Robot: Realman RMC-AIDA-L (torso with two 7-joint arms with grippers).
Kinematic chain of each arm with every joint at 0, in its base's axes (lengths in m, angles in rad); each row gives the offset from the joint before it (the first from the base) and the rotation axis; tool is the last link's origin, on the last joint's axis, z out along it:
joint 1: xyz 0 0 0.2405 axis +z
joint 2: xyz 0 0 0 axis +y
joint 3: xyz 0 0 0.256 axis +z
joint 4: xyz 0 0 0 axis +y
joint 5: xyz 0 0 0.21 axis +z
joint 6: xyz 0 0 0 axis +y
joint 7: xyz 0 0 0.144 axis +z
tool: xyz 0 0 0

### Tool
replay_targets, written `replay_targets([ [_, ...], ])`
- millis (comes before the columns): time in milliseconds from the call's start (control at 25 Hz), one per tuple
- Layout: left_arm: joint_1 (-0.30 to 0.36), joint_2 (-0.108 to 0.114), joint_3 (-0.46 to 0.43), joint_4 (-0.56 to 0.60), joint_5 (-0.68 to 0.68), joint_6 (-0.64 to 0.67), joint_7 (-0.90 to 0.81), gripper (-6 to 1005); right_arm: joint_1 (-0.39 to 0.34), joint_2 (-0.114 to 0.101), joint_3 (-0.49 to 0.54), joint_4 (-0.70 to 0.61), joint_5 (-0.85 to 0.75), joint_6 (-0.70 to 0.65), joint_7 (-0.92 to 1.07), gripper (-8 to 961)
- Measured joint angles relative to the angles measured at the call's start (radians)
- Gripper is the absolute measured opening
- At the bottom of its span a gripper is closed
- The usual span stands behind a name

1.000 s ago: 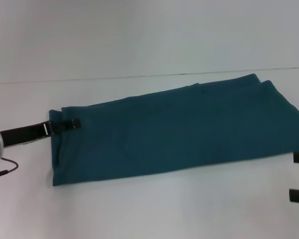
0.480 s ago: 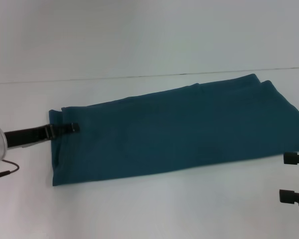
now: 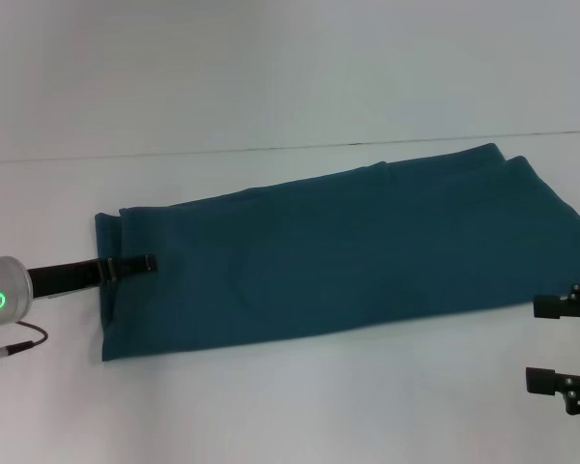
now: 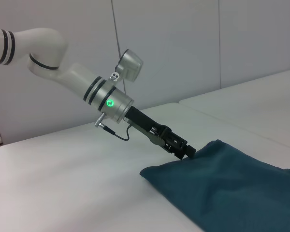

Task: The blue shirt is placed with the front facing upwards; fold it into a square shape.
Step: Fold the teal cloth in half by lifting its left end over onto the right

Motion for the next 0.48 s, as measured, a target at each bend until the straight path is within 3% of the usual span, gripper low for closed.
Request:
replay_targets([
  [480, 0.011, -0.003, -0.006, 0.006, 0.024, -0.023, -0.001, 877, 0.003, 0.009, 0.0, 0.007, -0.002, 0.019, 0.003, 916],
])
